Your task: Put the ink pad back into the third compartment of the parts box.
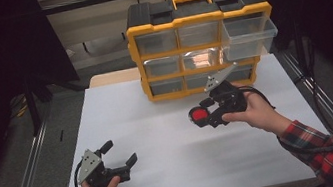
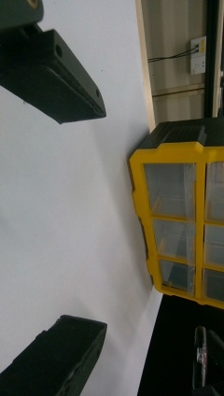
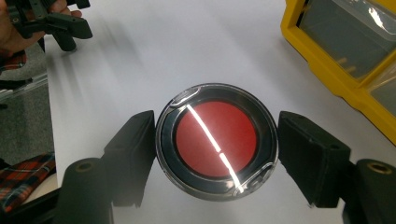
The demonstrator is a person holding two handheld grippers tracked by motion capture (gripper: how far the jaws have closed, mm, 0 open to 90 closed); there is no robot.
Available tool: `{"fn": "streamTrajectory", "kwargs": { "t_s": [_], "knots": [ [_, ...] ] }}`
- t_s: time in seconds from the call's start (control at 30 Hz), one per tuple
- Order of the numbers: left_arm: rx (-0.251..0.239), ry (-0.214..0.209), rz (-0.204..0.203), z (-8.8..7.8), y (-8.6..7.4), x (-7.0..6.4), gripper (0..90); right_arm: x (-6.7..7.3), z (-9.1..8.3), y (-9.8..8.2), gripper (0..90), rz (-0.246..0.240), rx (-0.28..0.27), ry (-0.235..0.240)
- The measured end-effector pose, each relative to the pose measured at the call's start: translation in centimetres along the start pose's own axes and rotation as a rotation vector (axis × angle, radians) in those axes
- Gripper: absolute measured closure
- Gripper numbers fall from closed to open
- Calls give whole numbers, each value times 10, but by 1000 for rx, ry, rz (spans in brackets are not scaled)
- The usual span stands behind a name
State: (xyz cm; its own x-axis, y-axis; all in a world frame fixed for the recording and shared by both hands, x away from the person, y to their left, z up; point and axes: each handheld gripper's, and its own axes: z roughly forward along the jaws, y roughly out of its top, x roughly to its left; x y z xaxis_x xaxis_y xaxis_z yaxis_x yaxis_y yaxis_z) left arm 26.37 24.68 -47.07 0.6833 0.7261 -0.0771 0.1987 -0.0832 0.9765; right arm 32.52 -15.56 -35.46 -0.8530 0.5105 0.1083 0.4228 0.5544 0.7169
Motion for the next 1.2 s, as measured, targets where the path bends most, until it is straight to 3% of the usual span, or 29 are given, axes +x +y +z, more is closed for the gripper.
{"fn": "streamTrajectory", "kwargs": {
  "t_s": [0.73, 1.2],
  "knots": [
    [3, -1, 11, 0, 0, 0, 9, -7, -16, 18, 302, 10, 7, 23],
    [-6, 0, -1, 1, 0, 0, 9, -14, -27, 27, 302, 17, 15, 12]
  ]
}}
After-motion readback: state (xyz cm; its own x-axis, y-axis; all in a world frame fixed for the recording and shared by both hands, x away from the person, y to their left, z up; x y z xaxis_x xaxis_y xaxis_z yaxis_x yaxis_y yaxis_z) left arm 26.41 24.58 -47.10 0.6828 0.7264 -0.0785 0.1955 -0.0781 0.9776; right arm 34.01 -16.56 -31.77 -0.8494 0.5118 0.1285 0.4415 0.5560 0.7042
